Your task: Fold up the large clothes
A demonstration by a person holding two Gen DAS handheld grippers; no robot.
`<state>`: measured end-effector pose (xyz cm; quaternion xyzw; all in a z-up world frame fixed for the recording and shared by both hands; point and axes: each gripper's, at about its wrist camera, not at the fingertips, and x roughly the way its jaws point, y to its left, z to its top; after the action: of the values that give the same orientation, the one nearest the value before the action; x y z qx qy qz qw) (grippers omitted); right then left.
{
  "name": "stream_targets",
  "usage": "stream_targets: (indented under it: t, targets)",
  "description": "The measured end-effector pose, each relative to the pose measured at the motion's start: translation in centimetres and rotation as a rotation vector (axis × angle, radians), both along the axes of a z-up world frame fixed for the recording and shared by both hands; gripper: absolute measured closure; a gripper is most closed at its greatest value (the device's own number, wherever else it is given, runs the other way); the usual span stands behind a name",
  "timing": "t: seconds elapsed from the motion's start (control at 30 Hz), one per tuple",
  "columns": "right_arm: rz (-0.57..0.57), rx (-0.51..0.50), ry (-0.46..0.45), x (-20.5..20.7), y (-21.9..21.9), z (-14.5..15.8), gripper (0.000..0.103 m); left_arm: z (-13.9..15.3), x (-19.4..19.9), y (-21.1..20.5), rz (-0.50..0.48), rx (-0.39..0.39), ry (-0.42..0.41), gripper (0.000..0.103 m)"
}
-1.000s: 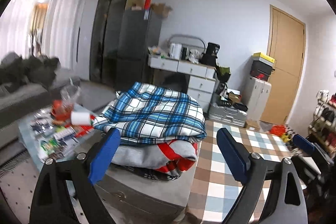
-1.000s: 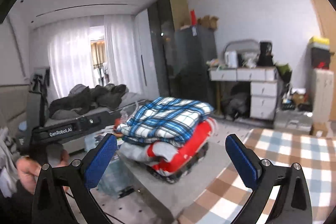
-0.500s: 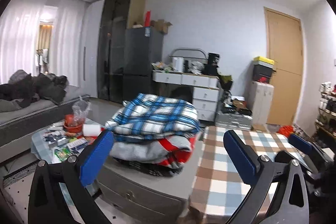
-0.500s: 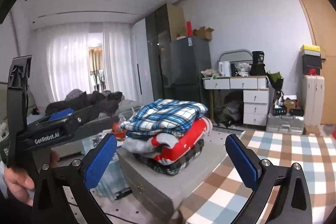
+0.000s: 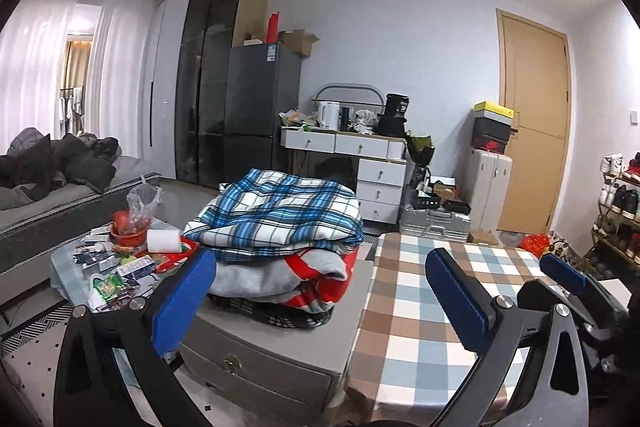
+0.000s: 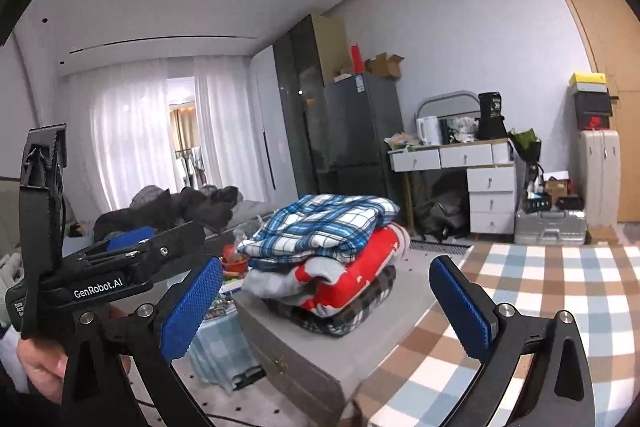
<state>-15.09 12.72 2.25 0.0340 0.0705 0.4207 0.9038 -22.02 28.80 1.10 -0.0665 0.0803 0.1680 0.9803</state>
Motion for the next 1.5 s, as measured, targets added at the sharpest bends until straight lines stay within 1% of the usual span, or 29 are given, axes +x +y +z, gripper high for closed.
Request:
stream_targets:
  t: [0.13,0.33,0.57,0.8,1.27,1.5]
  targets:
    - [-0.006,0.014,-0.001,-0.1,-0.6,-0.2,0.000,0.6,-0.1,-0.8,-0.002,0.025,-0.013,0.001]
    - [0.001,0.023,0.007,-0.1,-0.8,-0.2,0.000,0.6,-0.4,-0.9,0.000,0.016,-0.016,0.001]
    - [0.015,0.038,0.045,0.5,-0.9,-0.7,0.000,0.7,-0.3,-0.3,0.027,0.004,-0.009,0.001]
    - [0.017,0.049,0.038,0.2,-1.1,-0.5,0.000,1.0,-0.2,-0.7,0.022,0.025,-0.011,0.001]
    - [0.016,0.061,0.044,-0.1,-1.2,-0.5,0.000,0.9,-0.5,-1.0,0.016,0.032,-0.007,0.001]
    - [0.017,0.068,0.047,-0.3,-1.1,-0.7,0.000,1.0,-0.7,-0.9,0.019,0.032,-0.024,0.001]
